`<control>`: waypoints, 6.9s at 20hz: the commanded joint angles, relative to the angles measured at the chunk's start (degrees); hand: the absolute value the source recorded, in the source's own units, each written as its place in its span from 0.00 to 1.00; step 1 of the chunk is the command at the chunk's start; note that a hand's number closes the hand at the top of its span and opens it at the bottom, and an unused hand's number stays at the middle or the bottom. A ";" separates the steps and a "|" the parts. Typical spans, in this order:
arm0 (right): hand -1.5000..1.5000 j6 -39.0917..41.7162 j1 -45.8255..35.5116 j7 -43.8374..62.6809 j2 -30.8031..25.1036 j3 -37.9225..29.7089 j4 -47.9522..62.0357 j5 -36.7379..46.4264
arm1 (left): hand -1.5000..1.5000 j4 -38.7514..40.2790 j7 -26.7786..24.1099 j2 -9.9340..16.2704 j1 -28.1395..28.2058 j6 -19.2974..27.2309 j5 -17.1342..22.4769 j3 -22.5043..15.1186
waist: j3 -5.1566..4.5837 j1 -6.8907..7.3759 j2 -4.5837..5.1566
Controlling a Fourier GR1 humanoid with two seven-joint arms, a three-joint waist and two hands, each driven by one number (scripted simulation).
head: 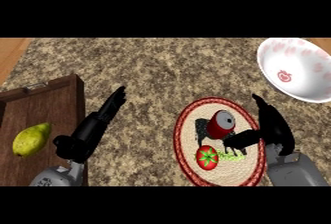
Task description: Pick the can from the placemat and place it in the bowl
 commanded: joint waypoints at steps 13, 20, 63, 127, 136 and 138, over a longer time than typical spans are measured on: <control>0.00 15.30 -17.70 23.27 7.52 -1.64 8.73 -9.69 | 0.50 3.20 -3.05 -0.85 0.78 -1.75 -0.34 0.82 | 0.24 -0.92 -0.20; 0.00 14.46 -20.07 23.29 9.87 -0.68 11.22 -3.73 | 0.50 3.62 -1.89 -1.49 -0.05 -0.91 -0.71 2.22 | 0.34 -1.42 -0.31; 1.00 13.78 -7.81 6.49 17.91 -6.03 11.58 25.06 | 0.50 1.10 0.72 -5.18 0.20 -6.22 -3.90 7.24 | 0.52 -0.97 0.07; 0.00 -31.69 -45.04 -36.66 -15.21 -43.12 75.49 24.63 | 0.50 -0.57 0.87 -9.62 3.14 -8.14 -8.92 5.90 | 0.62 0.80 0.63; 0.00 -39.64 -37.49 -41.69 -14.47 -51.98 67.72 12.97 | 0.50 0.96 1.69 -9.08 0.67 -8.77 -8.45 8.71 | 0.57 -1.20 0.10; 0.00 -39.33 -34.89 -39.96 -15.57 -52.04 64.45 12.26 | 0.50 1.11 1.17 -8.76 2.46 -8.59 -8.39 9.57 | 0.51 -1.57 -0.14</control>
